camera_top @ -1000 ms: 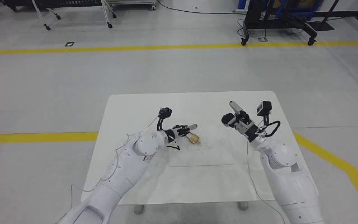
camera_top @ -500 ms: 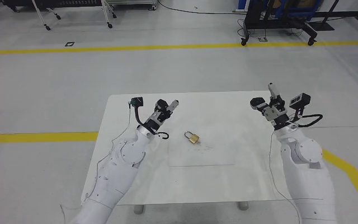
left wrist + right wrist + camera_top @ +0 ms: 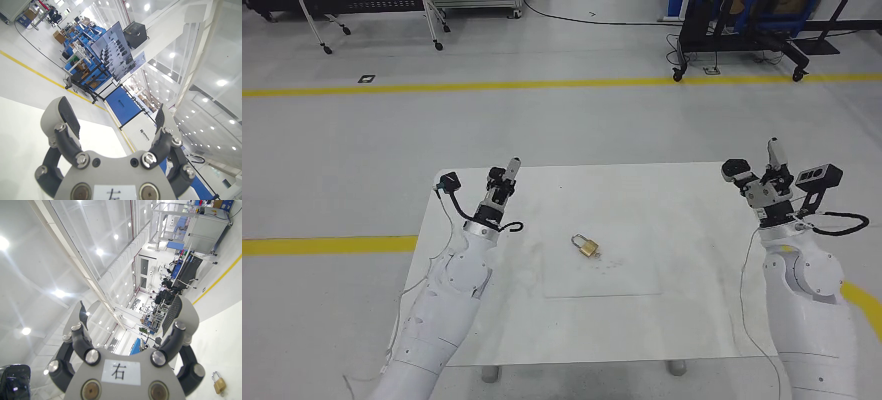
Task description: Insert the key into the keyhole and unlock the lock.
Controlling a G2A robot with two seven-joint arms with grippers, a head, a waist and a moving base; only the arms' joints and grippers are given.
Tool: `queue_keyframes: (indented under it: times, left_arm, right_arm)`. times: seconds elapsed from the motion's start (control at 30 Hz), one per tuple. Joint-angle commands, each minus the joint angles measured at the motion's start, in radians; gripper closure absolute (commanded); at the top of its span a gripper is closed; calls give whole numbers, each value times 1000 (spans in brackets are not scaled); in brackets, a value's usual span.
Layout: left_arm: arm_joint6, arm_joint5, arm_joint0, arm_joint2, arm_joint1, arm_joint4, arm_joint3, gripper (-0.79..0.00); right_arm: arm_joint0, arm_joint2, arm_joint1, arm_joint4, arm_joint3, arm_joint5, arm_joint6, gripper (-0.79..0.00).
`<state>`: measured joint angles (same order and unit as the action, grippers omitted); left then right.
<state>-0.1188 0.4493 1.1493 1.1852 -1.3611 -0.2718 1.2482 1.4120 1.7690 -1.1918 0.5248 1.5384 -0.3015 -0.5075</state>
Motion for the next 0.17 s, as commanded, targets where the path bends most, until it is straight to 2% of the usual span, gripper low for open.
queue_keyframes:
  times: [0.0, 0.13]
  left_arm:
    - [0, 0, 0, 0, 0, 0, 0, -785]
    - [5, -19, 24, 17, 9, -44, 23, -785]
  right_arm:
    - [0, 0, 0, 0, 0, 0, 0, -785]
    - [13, -7, 2, -78, 11, 13, 21, -784]
